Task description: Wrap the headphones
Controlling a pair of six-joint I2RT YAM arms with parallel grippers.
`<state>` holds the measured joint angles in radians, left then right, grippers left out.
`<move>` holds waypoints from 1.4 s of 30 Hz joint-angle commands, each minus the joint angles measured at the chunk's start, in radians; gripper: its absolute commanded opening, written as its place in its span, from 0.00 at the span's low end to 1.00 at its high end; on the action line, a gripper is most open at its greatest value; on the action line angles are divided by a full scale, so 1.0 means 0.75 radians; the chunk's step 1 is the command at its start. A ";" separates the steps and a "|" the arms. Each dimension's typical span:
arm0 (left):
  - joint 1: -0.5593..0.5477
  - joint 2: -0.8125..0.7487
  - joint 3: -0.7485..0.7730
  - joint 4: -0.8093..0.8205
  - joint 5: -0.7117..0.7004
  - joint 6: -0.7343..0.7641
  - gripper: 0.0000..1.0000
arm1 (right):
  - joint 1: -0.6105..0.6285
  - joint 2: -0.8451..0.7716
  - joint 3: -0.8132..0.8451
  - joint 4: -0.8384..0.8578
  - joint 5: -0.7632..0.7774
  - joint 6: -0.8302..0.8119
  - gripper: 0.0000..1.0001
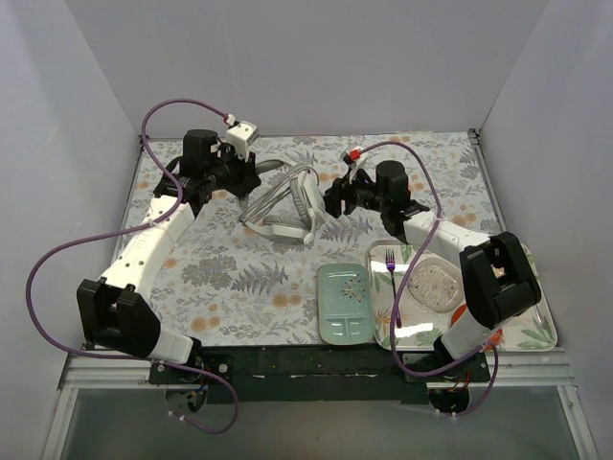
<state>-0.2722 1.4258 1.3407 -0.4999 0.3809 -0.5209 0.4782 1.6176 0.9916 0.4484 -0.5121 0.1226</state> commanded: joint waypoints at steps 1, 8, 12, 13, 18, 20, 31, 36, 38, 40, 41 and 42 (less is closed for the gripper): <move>0.001 -0.032 0.090 0.010 0.038 -0.015 0.00 | 0.003 -0.042 -0.015 0.183 -0.068 -0.035 0.59; 0.003 -0.034 0.096 0.004 0.053 -0.052 0.00 | 0.007 -0.077 -0.173 0.437 -0.074 0.074 0.57; 0.001 -0.030 0.108 -0.004 0.055 -0.056 0.00 | 0.011 -0.087 -0.214 0.488 -0.054 0.092 0.57; 0.003 -0.030 0.112 -0.006 0.055 -0.056 0.00 | 0.011 -0.087 -0.216 0.488 -0.019 0.094 0.56; 0.003 -0.019 0.129 -0.010 0.071 -0.064 0.00 | 0.015 -0.073 -0.201 0.511 0.032 0.119 0.54; 0.001 -0.015 0.135 -0.017 0.081 -0.064 0.00 | 0.023 -0.058 -0.179 0.498 0.037 0.115 0.52; 0.001 -0.023 0.133 -0.015 0.108 -0.081 0.00 | 0.060 -0.011 -0.130 0.525 0.098 0.127 0.49; 0.001 -0.021 0.137 -0.017 0.114 -0.095 0.00 | 0.064 0.001 -0.128 0.533 0.106 0.141 0.36; 0.001 -0.019 0.149 -0.017 0.116 -0.123 0.00 | 0.066 0.009 -0.130 0.533 0.104 0.145 0.21; 0.001 -0.011 0.159 -0.015 0.094 -0.207 0.00 | 0.072 0.015 -0.128 0.533 0.096 0.162 0.09; 0.003 -0.005 0.160 -0.006 0.089 -0.244 0.00 | 0.072 0.027 -0.126 0.535 0.092 0.172 0.07; 0.003 -0.005 0.153 0.008 0.087 -0.291 0.00 | 0.076 0.036 -0.122 0.537 0.090 0.186 0.05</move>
<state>-0.2722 1.4349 1.3949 -0.5350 0.4099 -0.5858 0.5243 1.6203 0.8566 0.7902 -0.4477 0.2333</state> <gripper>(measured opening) 0.140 0.122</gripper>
